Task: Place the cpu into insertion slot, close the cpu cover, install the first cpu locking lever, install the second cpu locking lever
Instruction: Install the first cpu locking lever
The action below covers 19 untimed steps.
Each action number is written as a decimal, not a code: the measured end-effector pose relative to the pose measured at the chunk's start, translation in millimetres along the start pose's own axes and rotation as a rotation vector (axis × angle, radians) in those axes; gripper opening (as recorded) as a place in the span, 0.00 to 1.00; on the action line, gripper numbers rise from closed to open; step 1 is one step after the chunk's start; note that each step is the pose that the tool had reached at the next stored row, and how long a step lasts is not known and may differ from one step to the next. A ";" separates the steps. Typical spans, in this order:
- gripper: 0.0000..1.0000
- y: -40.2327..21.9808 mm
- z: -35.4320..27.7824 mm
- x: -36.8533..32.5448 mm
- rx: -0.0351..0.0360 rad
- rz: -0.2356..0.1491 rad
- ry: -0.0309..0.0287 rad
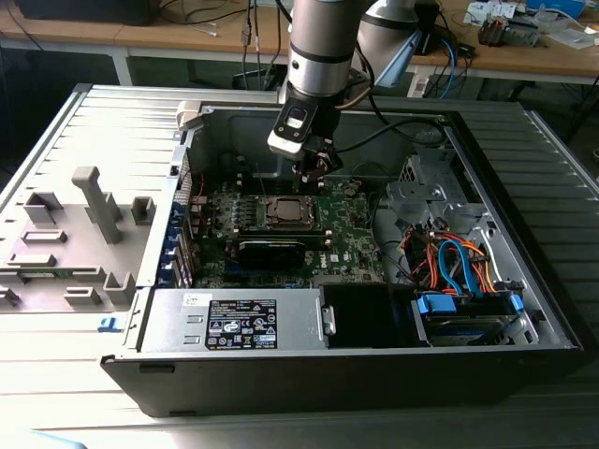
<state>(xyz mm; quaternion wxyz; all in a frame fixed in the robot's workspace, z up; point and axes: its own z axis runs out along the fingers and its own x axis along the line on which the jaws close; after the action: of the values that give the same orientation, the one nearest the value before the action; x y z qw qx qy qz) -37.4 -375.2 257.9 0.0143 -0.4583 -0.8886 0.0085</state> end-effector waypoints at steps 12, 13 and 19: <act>0.11 0.0 0.0 0.0 0.0007 -0.039 -0.0011; 0.11 0.0 0.0 0.0 0.0007 -0.042 -0.0012; 0.11 0.0 0.0 0.0 0.0011 -0.061 -0.0017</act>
<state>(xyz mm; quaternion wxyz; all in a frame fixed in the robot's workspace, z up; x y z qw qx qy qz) -37.4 -375.2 257.9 0.0141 -0.4311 -0.9022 0.0089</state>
